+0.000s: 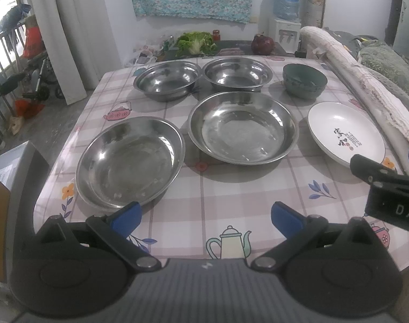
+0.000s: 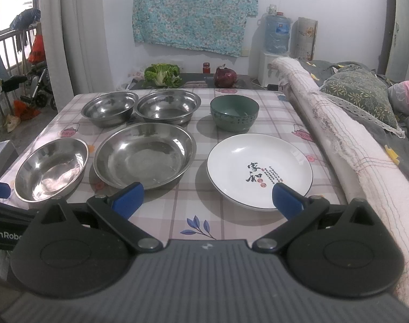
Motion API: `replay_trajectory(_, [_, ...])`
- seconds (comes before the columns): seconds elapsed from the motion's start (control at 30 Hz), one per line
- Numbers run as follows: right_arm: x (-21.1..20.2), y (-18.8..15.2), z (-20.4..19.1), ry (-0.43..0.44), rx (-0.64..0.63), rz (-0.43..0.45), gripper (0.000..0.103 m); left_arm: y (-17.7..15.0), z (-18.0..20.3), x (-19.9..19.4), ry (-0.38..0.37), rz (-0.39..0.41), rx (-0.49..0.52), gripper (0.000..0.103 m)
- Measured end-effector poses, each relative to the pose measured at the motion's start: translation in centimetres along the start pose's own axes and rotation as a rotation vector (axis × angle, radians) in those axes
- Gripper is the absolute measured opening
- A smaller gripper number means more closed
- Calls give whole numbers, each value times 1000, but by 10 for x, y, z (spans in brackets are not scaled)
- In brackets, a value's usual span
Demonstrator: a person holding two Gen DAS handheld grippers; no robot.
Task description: Organize plates and bowls
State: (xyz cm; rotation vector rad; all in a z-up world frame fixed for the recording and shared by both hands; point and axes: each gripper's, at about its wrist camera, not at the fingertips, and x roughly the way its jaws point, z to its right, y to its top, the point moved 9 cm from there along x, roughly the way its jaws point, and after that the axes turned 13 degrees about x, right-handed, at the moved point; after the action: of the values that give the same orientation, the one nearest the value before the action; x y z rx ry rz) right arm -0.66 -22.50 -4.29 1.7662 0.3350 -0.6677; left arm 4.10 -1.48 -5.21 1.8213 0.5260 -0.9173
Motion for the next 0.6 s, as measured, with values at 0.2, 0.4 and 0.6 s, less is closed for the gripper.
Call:
replay_trajectory(0.2, [0, 0, 0, -2, 2, 1, 102, -2, -2, 1, -1, -3, -2, 103])
replay_trajectory(0.4, [-1, 2, 7, -29, 16, 37, 102, -7, -3, 5, -10, -10, -1, 103])
replay_trajectory(0.6, [3, 0, 8, -40, 0, 47, 102, -6, -3, 6, -26, 9, -1, 103])
